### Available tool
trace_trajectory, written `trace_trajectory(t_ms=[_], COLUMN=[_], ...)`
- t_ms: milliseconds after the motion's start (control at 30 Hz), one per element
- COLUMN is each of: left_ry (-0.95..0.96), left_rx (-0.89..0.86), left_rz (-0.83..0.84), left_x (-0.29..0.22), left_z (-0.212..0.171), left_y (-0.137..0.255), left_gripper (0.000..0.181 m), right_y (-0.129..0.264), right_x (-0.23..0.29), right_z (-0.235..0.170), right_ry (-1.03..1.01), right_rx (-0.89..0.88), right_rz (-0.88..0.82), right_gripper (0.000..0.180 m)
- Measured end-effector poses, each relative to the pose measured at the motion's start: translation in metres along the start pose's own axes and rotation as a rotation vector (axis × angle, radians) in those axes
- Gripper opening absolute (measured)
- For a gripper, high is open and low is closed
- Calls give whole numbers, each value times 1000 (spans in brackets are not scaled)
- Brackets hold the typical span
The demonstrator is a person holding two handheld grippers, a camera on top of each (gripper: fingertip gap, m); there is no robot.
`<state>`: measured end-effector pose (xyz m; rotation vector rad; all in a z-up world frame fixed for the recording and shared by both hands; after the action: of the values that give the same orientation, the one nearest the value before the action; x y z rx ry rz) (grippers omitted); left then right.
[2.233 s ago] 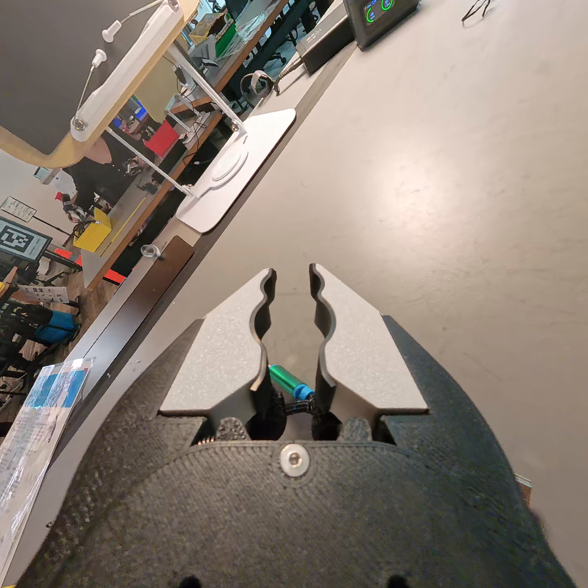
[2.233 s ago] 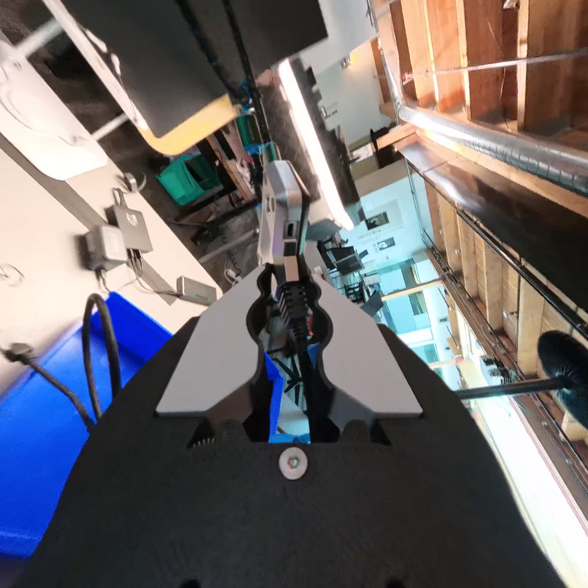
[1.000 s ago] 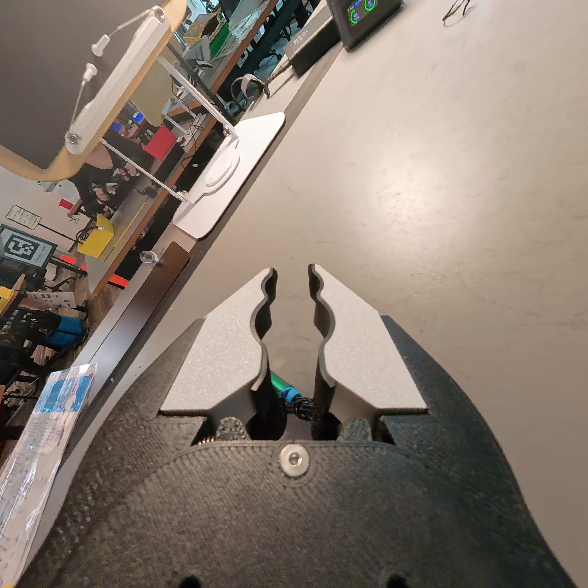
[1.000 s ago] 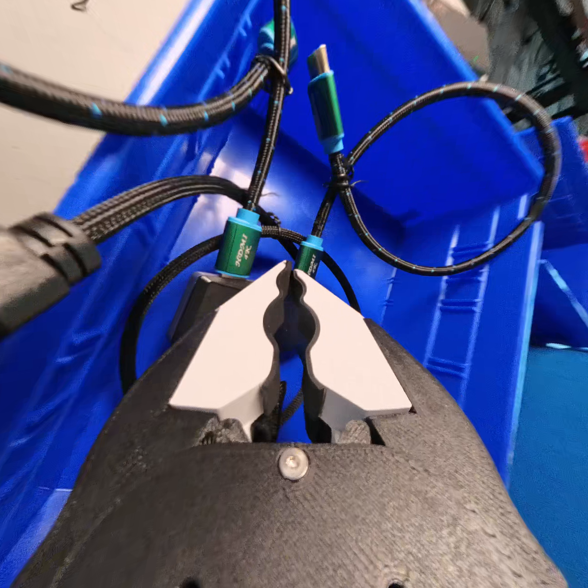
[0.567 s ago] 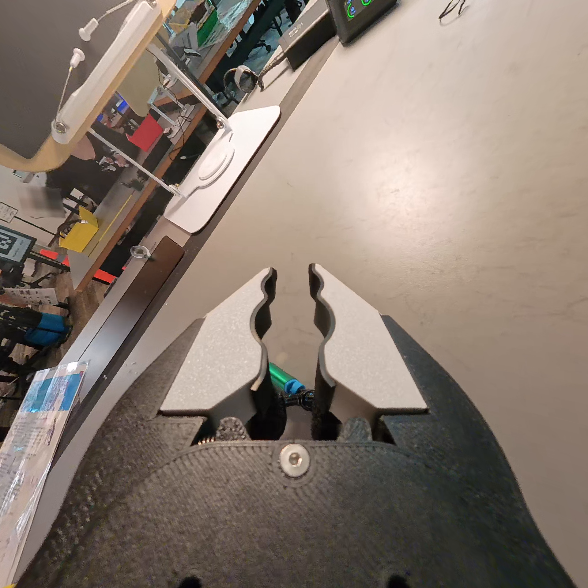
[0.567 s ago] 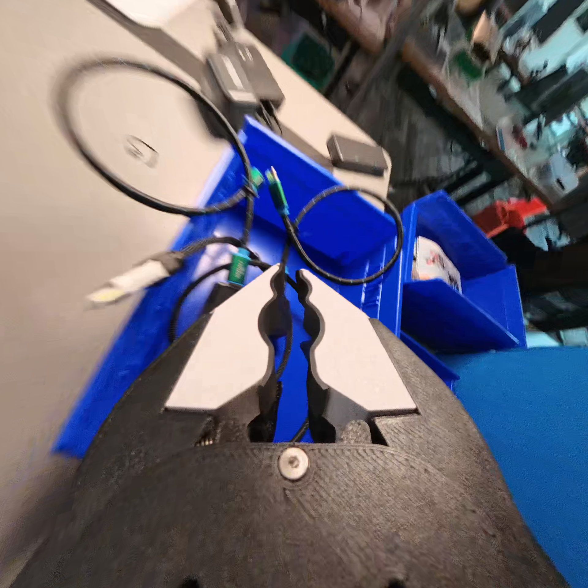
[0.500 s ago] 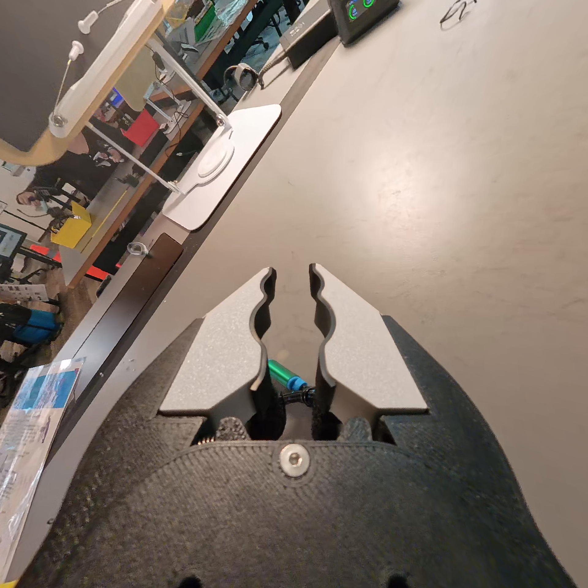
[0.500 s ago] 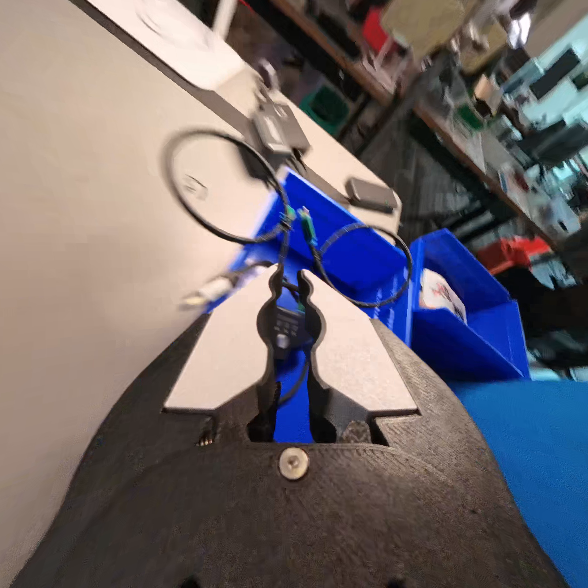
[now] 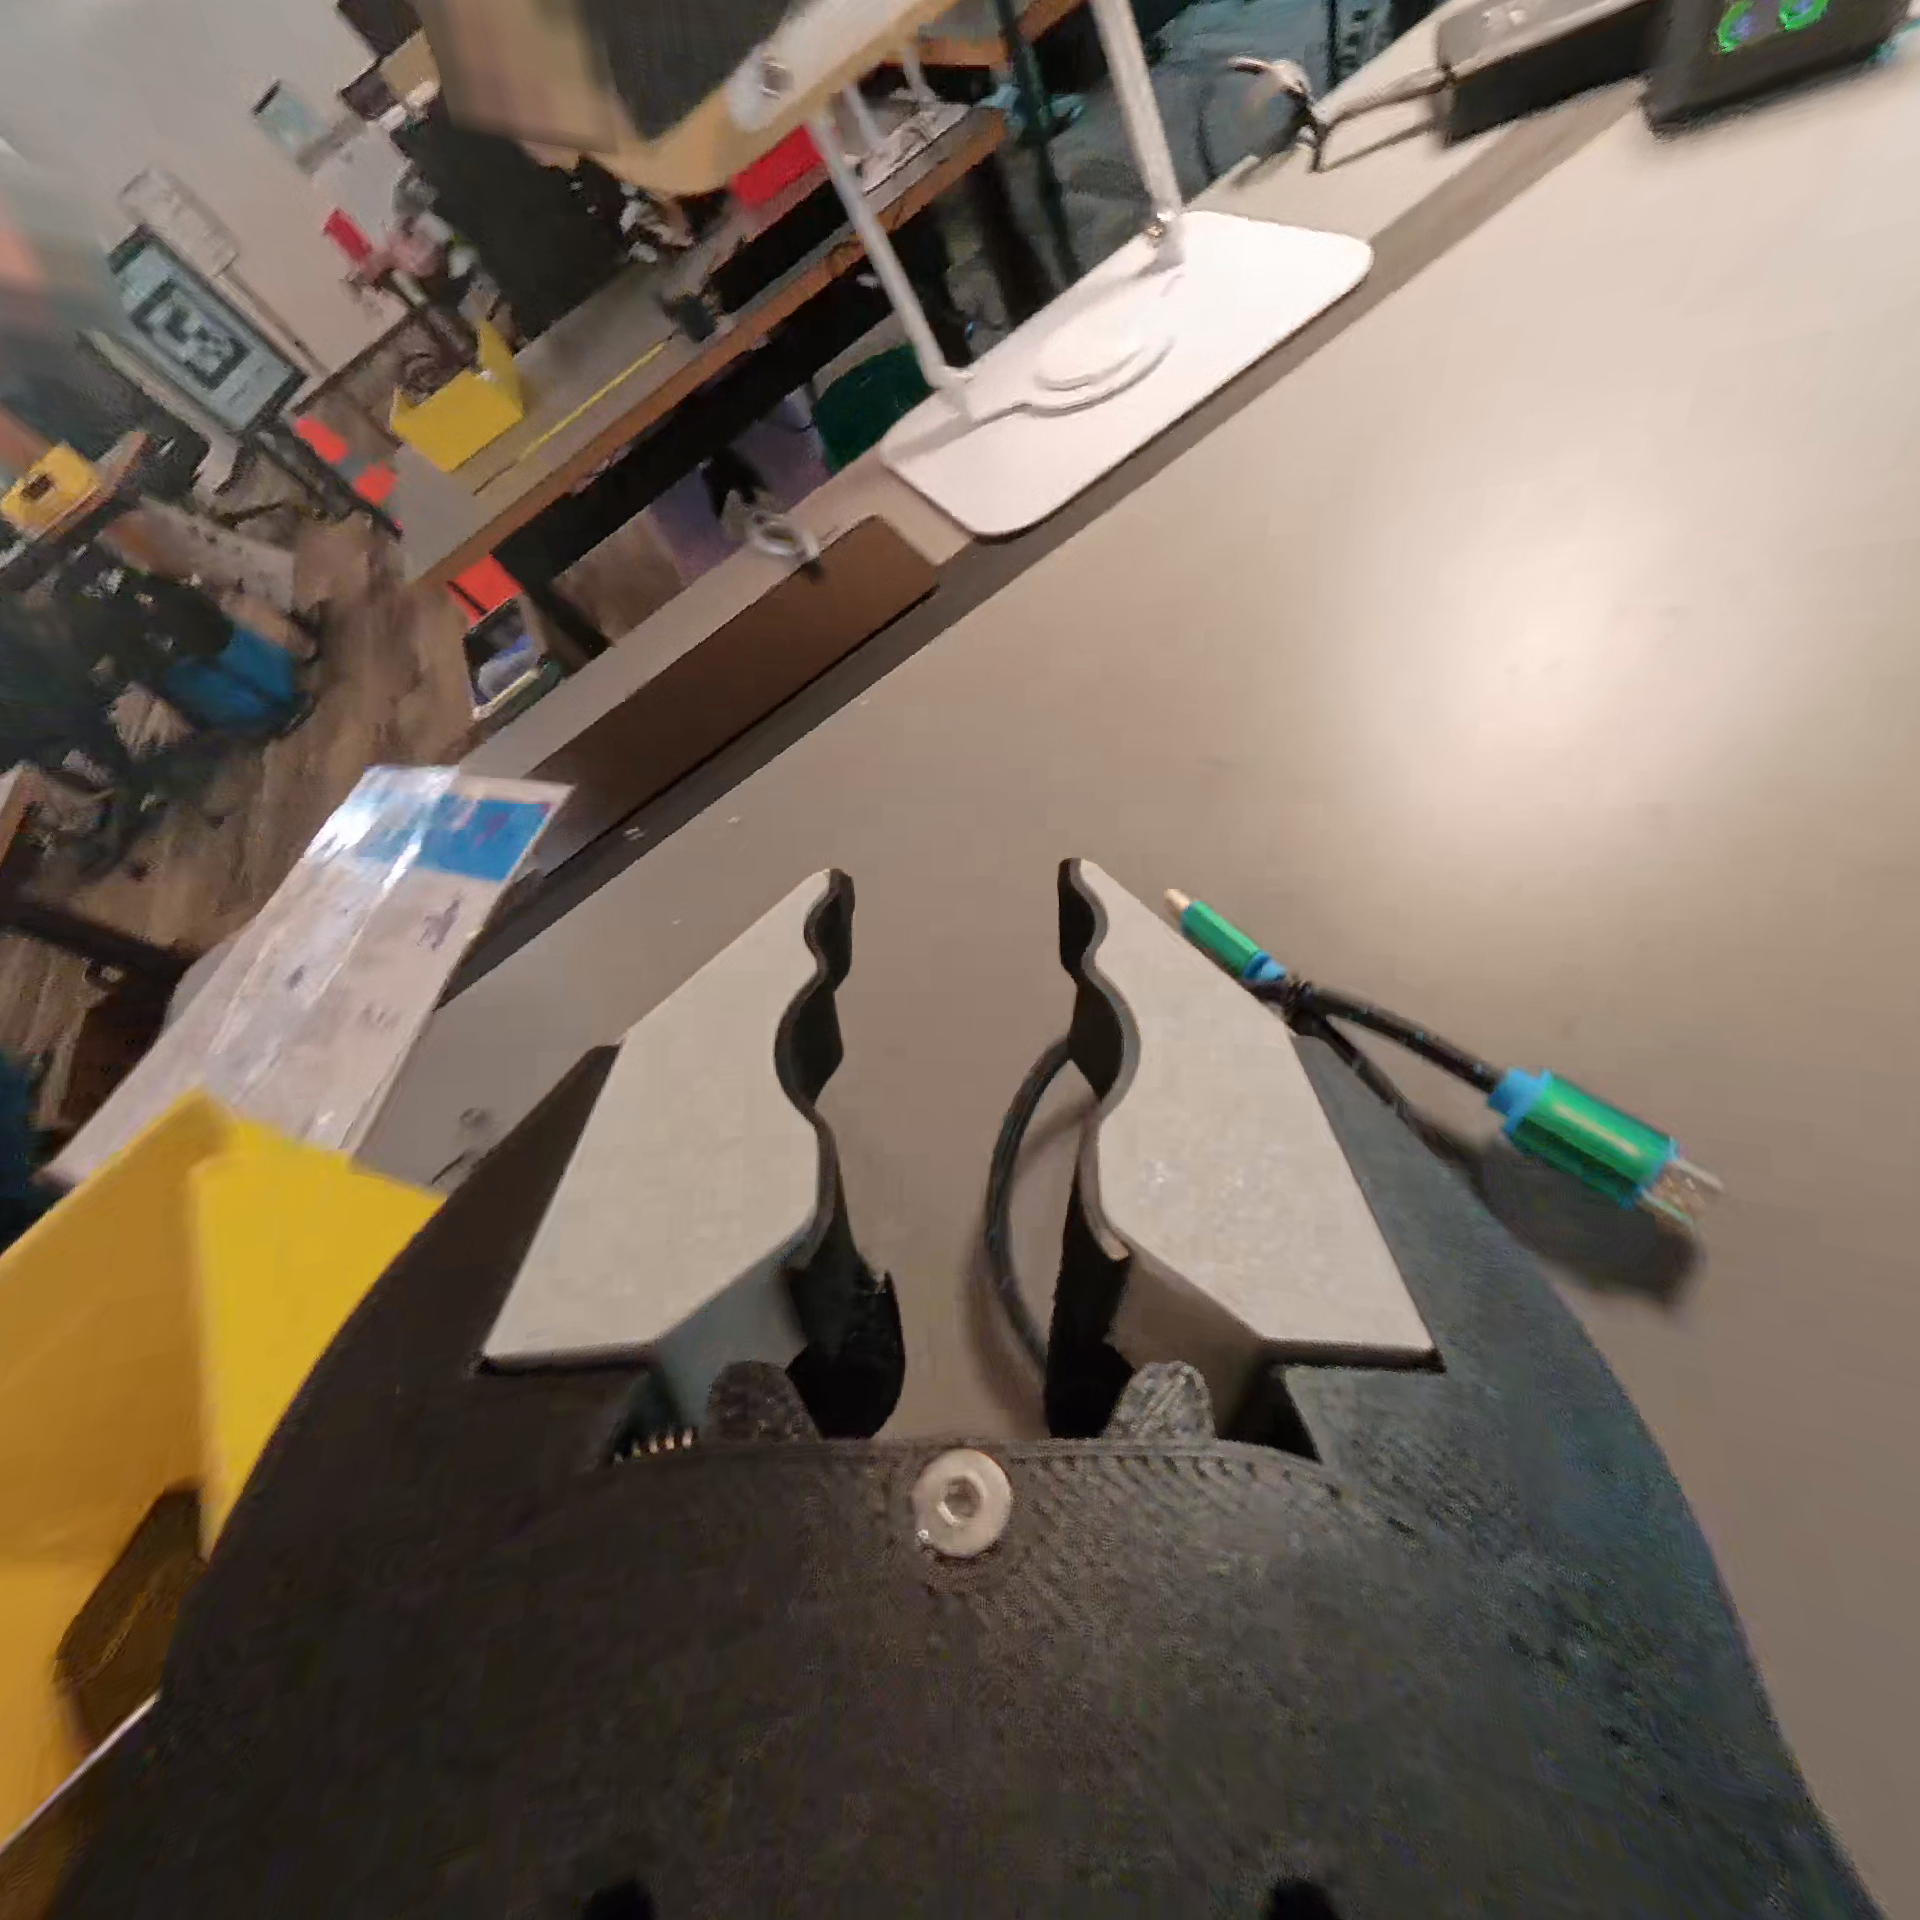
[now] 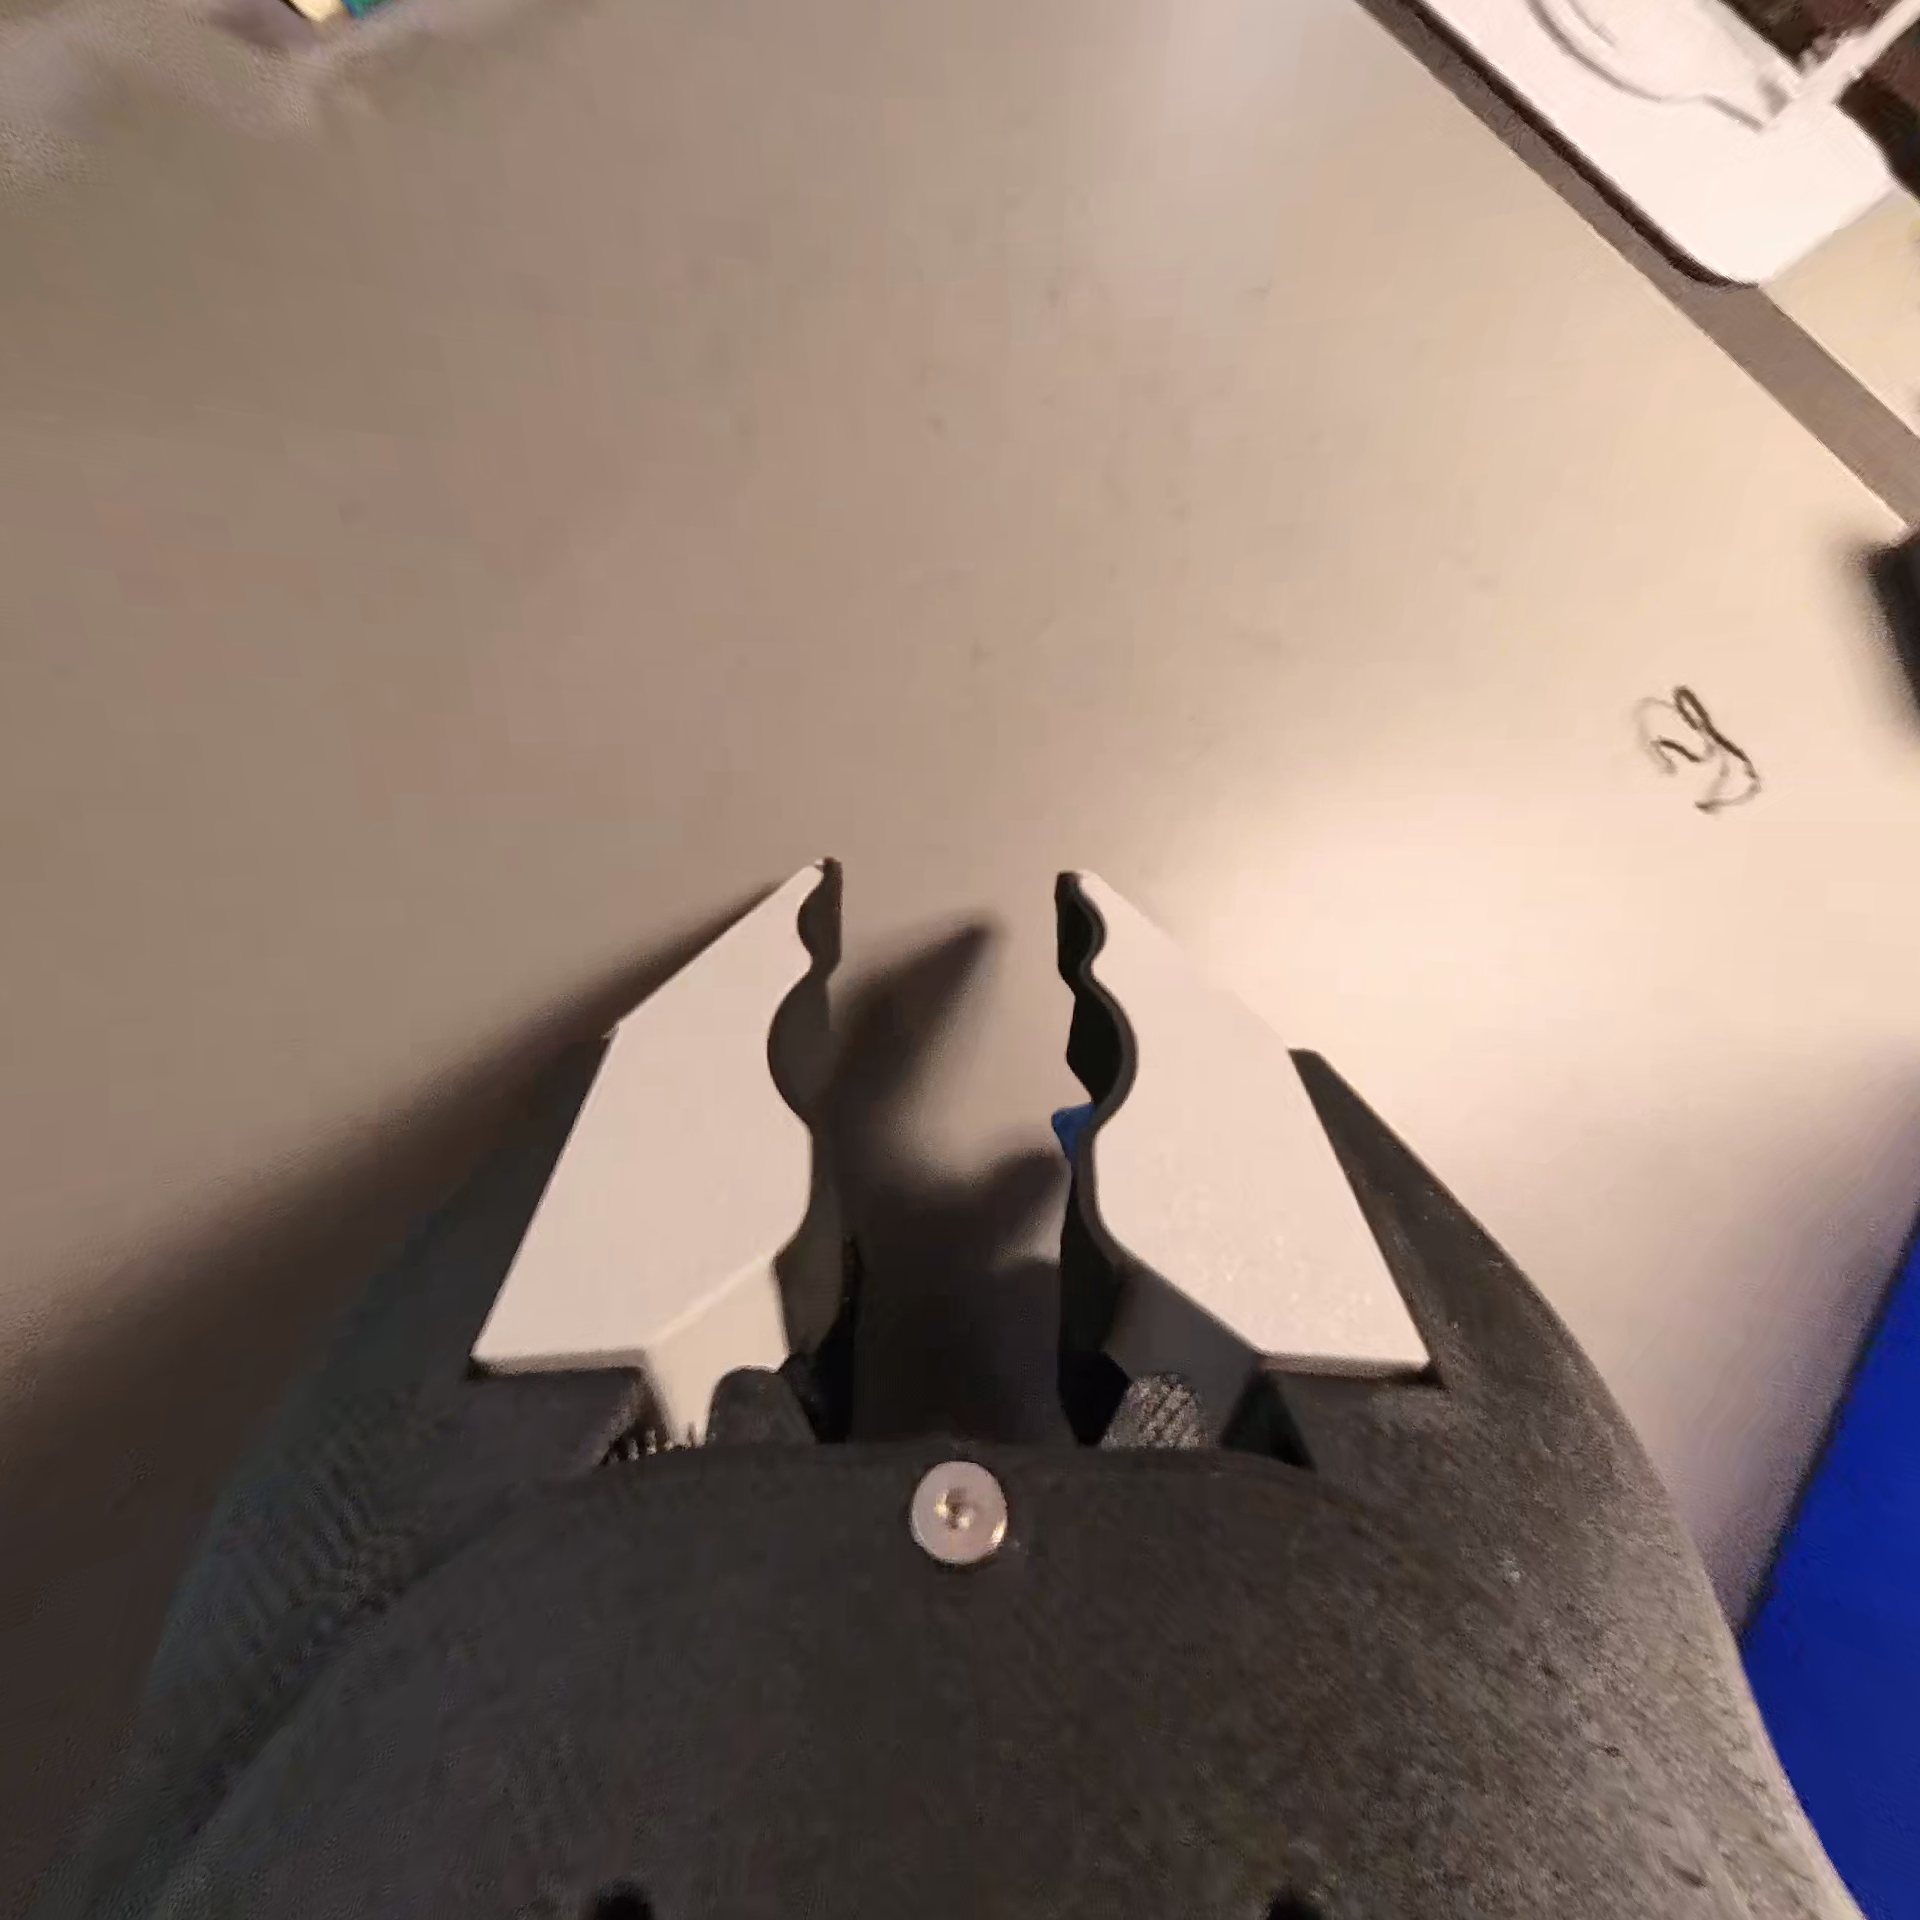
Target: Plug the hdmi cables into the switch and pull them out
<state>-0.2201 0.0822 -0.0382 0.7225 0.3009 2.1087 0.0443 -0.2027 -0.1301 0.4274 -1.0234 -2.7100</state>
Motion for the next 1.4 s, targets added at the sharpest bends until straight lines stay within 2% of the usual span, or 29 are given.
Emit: trace_trajectory(t_ms=[133,200,300,400,467,600,800,900,967,1067,1133,1200,1400], left_ry=[50,106,268,309,261,167,42,23,32,-2,-11,-36,-21], left_rx=[-24,74,387,689,803,846,961,919,829,650,595,597,678], left_rz=[108,181,212,110,-50,-250,-366,-328,-372,-532,-621,-615,-586], left_x=[70,124,199,236,235,230,226,244,253,245,231,221,201], left_z=[11,-3,-55,-110,-133,-142,-156,-151,-141,-124,-118,-118,-135], left_y=[72,90,85,50,24,-5,-30,-23,-10,12,18,12,-8], left_gripper=[41,41,50,68,70,72,72,72,71,61,60,59,16], right_y=[-1,-2,-3,-3,-3,-4,-5,-4,-3,-3,-4,-5,-5], right_x=[0,0,0,0,-1,-1,-2,-1,-1,-1,-1,-1,0], right_z=[-1,-2,-1,-1,-1,-1,0,-1,-2,-2,-1,0,0], right_ry=[-11,-4,-5,-13,-17,-24,-44,-47,-48,-45,-45,-48,-39], right_rx=[14,25,32,34,35,41,54,54,53,52,52,55,53], right_rz=[40,50,59,69,75,97,135,129,128,125,128,134,136], right_gripper=[48,48,47,48,48,48,48,48,48,48,48,47,47])
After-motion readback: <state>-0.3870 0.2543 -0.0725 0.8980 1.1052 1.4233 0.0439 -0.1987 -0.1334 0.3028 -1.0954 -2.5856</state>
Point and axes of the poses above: each gripper's, where its closed fingertips meet, y back along the fingers, z out of its top, x = y × z across the jaws, the point moved 6 cm from there along y, back along the fingers, and after that the axes turned 3 degrees about x, right-handed, at the moved point
